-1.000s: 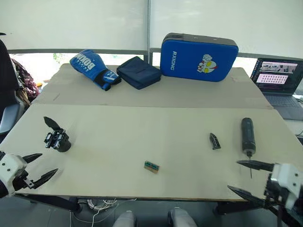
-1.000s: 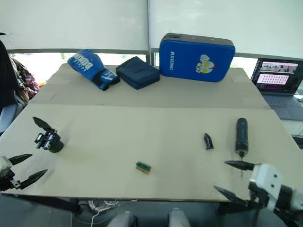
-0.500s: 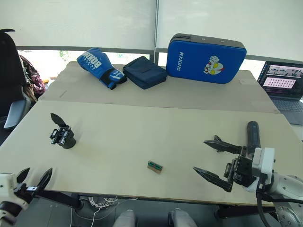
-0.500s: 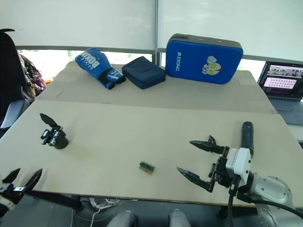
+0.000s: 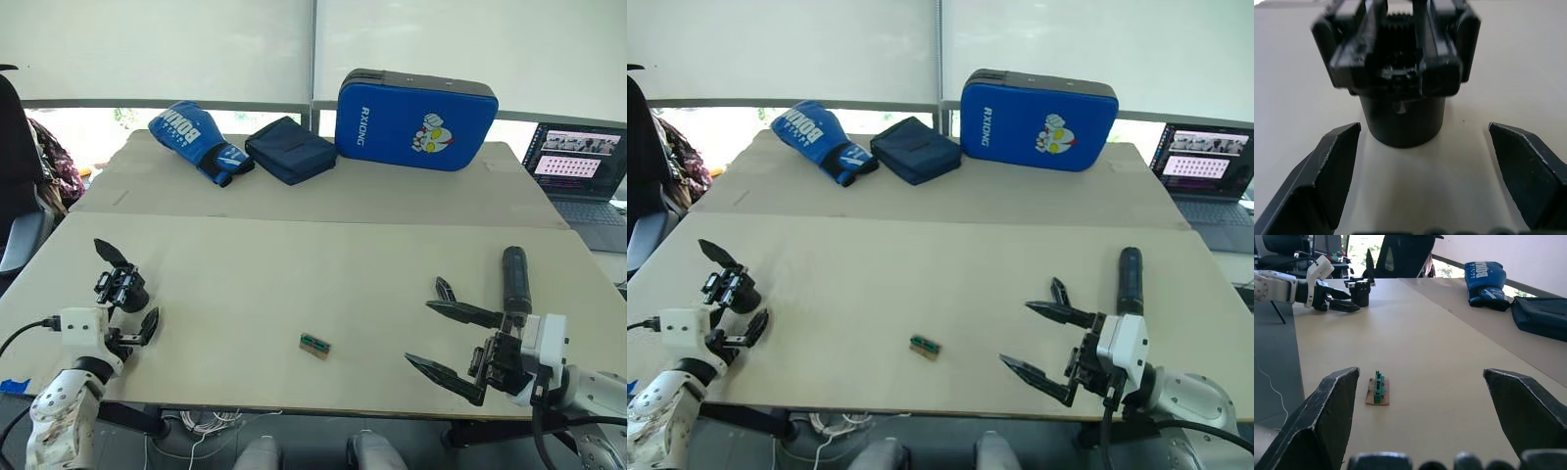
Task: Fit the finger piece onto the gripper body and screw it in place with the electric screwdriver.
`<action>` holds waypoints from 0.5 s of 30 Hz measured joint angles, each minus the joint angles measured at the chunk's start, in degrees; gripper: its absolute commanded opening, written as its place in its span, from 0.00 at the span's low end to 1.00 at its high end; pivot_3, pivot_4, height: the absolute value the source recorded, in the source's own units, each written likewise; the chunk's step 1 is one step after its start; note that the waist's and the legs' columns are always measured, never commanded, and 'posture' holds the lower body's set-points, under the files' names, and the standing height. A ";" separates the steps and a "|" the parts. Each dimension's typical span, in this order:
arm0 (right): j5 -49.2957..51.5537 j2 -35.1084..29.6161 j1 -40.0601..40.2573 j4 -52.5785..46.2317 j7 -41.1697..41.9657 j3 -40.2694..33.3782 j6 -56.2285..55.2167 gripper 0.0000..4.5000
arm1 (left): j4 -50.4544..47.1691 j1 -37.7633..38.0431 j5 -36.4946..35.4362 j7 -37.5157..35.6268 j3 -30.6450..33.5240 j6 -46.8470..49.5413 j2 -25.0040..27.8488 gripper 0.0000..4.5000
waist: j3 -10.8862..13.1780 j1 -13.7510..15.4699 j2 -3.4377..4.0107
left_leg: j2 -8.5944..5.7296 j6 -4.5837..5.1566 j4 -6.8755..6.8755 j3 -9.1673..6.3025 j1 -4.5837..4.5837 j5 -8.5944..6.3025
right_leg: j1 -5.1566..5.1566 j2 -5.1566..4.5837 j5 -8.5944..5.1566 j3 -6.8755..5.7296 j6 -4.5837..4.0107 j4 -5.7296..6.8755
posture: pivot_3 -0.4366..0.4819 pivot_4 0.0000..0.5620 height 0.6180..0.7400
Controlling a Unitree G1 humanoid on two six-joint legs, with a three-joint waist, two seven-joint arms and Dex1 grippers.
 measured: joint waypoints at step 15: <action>-1.09 0.70 3.86 -0.05 -0.79 -0.52 -1.41 1.00 | 8.54 -6.82 2.76 1.04 -2.25 -4.06 0.14 0.70 | -0.25 0.45 0.43 | -0.02 0.00 -0.01 0.01 0.06 0.00 | 0.05 -0.01 0.00 0.05 0.00 0.00 | 0.48 0.27 1.00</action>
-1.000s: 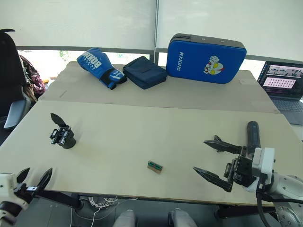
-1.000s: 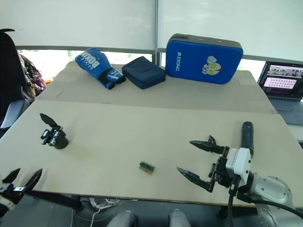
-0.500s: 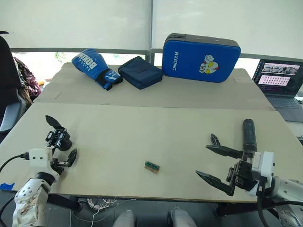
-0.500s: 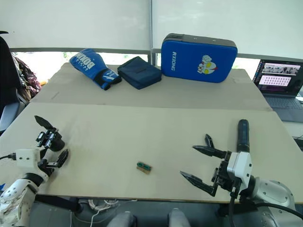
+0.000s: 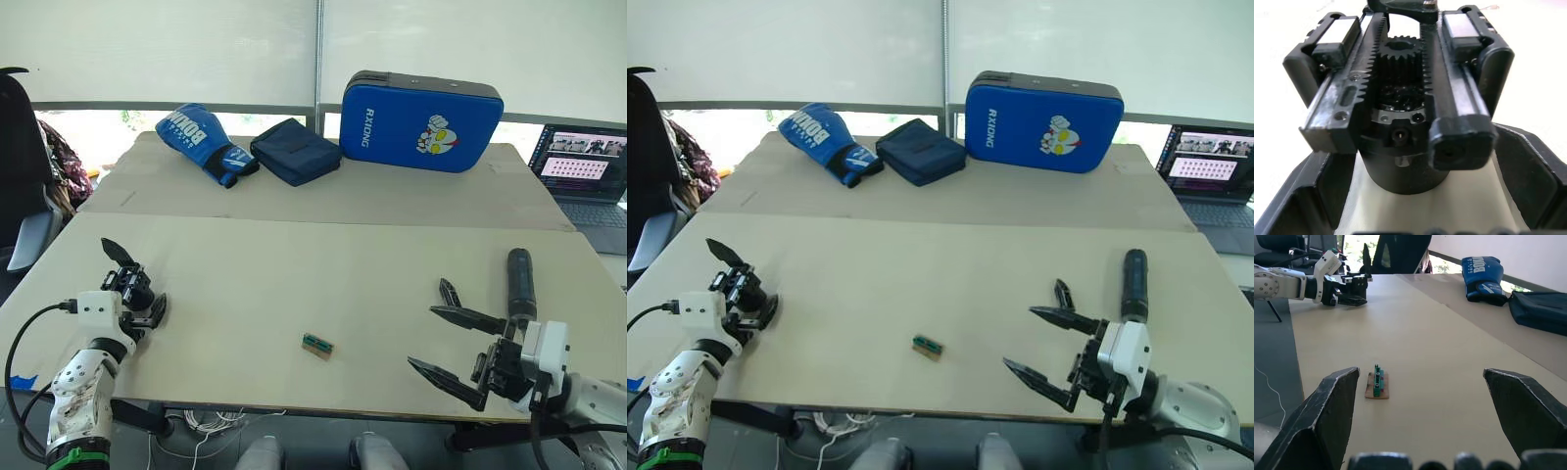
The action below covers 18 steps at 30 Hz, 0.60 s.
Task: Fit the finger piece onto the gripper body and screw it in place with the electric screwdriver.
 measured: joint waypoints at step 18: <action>-2.13 -0.56 1.90 3.18 1.49 -1.72 -3.86 1.00 | -8.09 -5.14 -1.65 -6.17 -11.64 -1.28 -7.39 0.51 | 0.20 0.72 -0.35 | -0.11 -0.03 0.25 -0.08 -0.35 -0.03 | -0.12 -0.05 0.28 -0.10 -0.30 -0.11 | 0.48 0.27 1.00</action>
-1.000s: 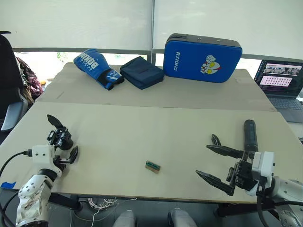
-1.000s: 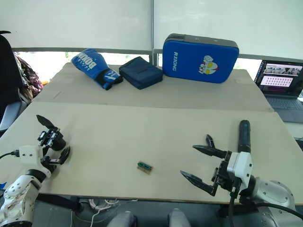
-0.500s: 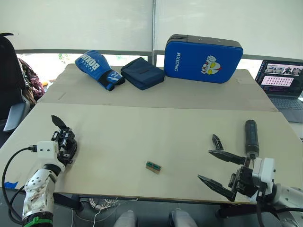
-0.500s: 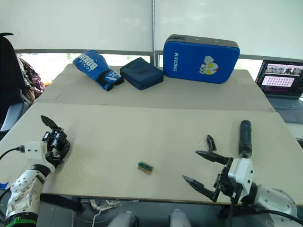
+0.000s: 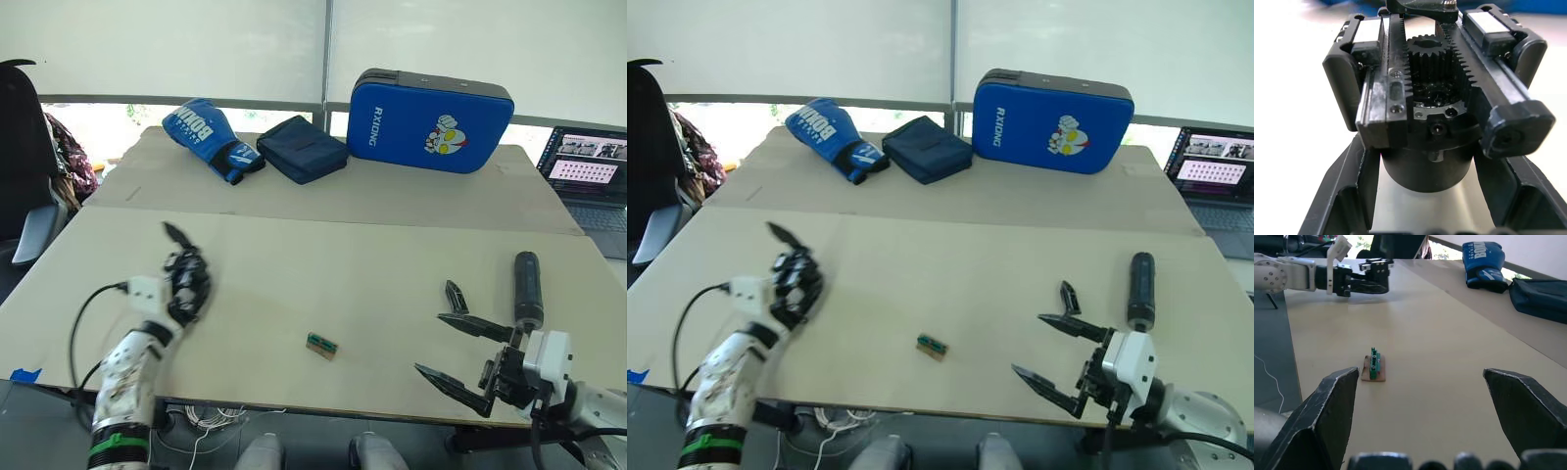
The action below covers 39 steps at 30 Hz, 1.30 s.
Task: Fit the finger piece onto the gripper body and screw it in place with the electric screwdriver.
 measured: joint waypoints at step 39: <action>0.07 -0.15 5.31 -6.50 -5.34 -4.25 1.72 1.00 | 4.33 -8.56 7.79 -15.39 -20.52 1.30 -0.08 0.98 | -0.11 -1.48 0.31 | 0.16 0.09 0.02 0.07 0.13 -0.09 | 0.06 0.27 -0.23 0.19 0.33 0.04 | 0.48 0.27 1.00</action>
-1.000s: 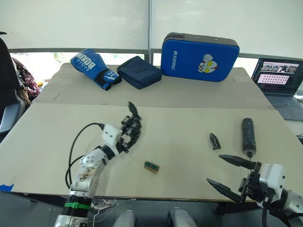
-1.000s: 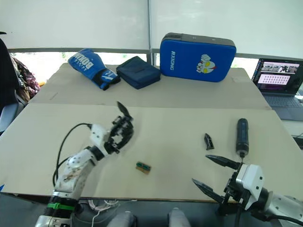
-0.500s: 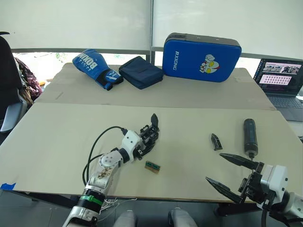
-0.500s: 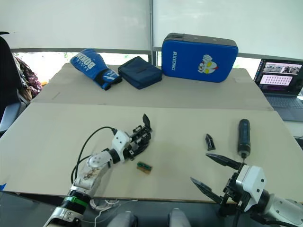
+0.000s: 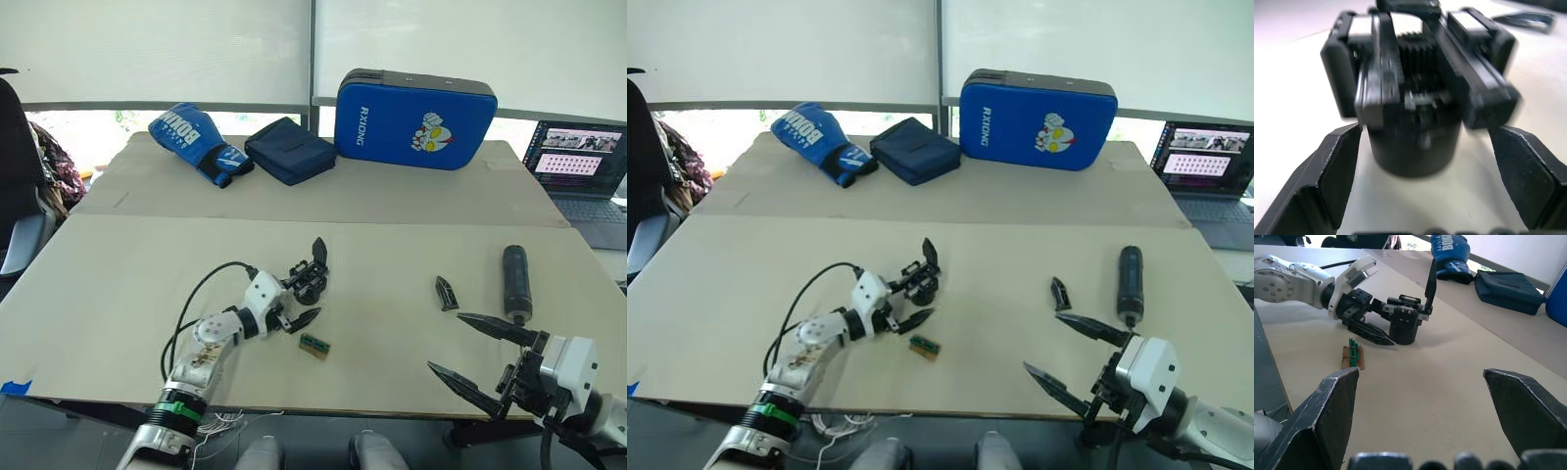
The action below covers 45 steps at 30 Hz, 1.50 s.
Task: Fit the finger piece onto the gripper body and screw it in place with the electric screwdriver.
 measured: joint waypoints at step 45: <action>0.01 0.00 2.28 -2.71 -1.39 -0.55 2.45 1.00 | 13.56 -9.47 2.48 -7.74 6.86 -3.63 -3.91 0.51 | 0.17 -0.01 -0.04 | -0.01 0.27 0.42 -0.07 -0.15 -0.20 | -0.03 -0.01 0.05 0.03 0.00 0.10 | 0.48 0.27 1.00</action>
